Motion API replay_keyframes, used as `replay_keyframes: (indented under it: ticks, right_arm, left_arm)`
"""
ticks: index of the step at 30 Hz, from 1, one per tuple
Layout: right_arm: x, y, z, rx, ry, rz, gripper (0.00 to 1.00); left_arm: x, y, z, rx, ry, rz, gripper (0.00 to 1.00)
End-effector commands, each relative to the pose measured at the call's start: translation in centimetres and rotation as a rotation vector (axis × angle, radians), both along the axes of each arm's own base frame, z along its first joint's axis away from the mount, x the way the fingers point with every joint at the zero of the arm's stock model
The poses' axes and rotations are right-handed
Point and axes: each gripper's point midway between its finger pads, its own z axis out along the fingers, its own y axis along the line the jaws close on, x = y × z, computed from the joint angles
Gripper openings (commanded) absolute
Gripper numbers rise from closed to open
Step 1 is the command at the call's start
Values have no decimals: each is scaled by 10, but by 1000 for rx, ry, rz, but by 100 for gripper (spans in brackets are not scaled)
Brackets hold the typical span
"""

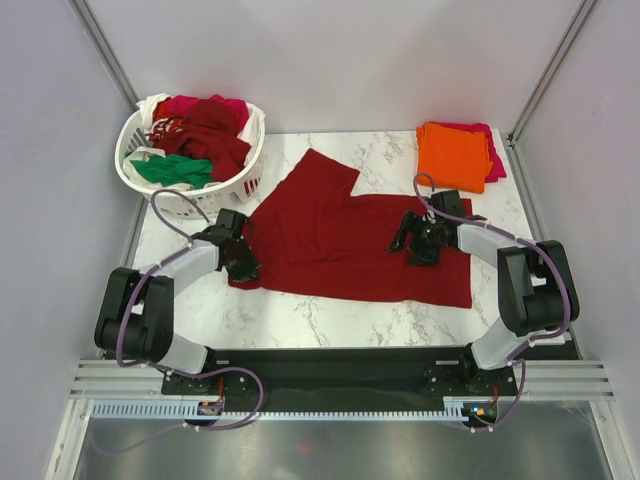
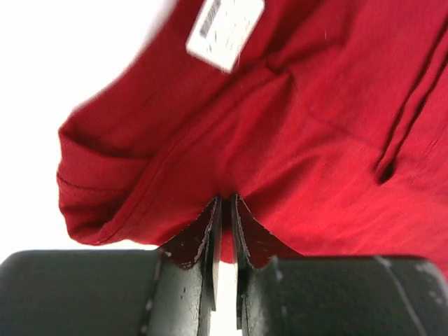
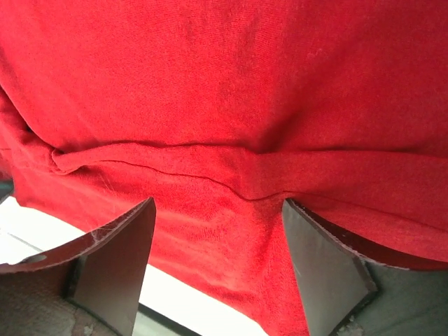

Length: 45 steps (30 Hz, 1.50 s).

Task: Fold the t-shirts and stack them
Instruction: Fold the tshirt

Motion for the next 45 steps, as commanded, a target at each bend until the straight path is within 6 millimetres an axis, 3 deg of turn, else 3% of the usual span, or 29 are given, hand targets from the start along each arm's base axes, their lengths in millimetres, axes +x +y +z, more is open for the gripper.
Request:
replay_keyframes:
  ticks: [1,7,9,12,14,15,16,18,19,20,22,23,25,26,27,28,29,30,32,33,34,35,36,45]
  right_arm:
    - [-24,-43,-40,-234,72,-52,84]
    - [-55,-62,-40,-311,93,-107,88]
    - [-63,-66,-38,-326,85,-113,88]
    - [-54,-68,-15,-333,7,-114,89]
    - [-48,-66,6,-338,-47,-106,89]
    - [-37,-65,26,-351,-117,-106,90]
    - [-32,-63,36,-351,-149,-96,90]
    - [-18,-50,63,-354,-234,-62,93]
    - [-13,-36,80,-354,-277,-18,93]
    - [-18,-30,76,-364,-268,14,93]
    - [-8,-12,94,-385,-319,63,93]
    - [-10,16,106,-378,-365,139,92]
    - [-10,41,112,-418,-409,199,89]
    - [-24,74,114,-419,-437,291,88]
    - [-23,92,126,-420,-472,318,85]
    - [-26,105,112,-458,-449,361,84]
    - [-32,133,120,-445,-480,418,82]
    - [-34,147,101,-476,-446,465,78]
    - [-40,180,103,-484,-471,541,74]
    - [-41,189,83,-522,-438,585,70]
    - [-43,197,77,-540,-431,615,69]
    - [-41,212,85,-545,-460,628,69]
    - [-40,216,65,-584,-426,659,67]
    - [-33,241,29,-620,-365,716,51]
  left_arm:
    - [-40,-2,-5,36,62,30,17]
    - [-84,-4,16,52,52,29,18]
    - [-90,0,22,59,39,35,20]
    - [-85,2,48,54,-39,33,32]
    - [-74,-1,78,48,-95,5,40]
    - [-70,0,90,58,-123,-20,41]
    - [-60,-3,115,51,-176,-36,43]
    - [-57,-2,136,68,-205,-85,45]
    - [-52,-2,157,80,-254,-141,46]
    - [-51,-2,165,89,-276,-168,47]
    - [-48,0,183,120,-338,-250,47]
    - [-48,4,185,141,-353,-261,47]
    - [-52,12,183,185,-374,-293,47]
    - [-53,18,182,212,-384,-287,48]
    - [-52,22,179,230,-393,-280,48]
    - [-55,24,182,231,-407,-278,48]
    - [-56,19,184,203,-426,-301,48]
    - [-55,17,187,194,-451,-305,48]
    - [-51,18,194,187,-531,-289,50]
    - [-50,19,195,188,-558,-279,50]
    - [-47,19,189,192,-576,-270,53]
    - [-47,25,191,203,-611,-245,53]
    - [-48,28,185,209,-613,-222,53]
    - [-58,47,201,228,-725,-134,61]
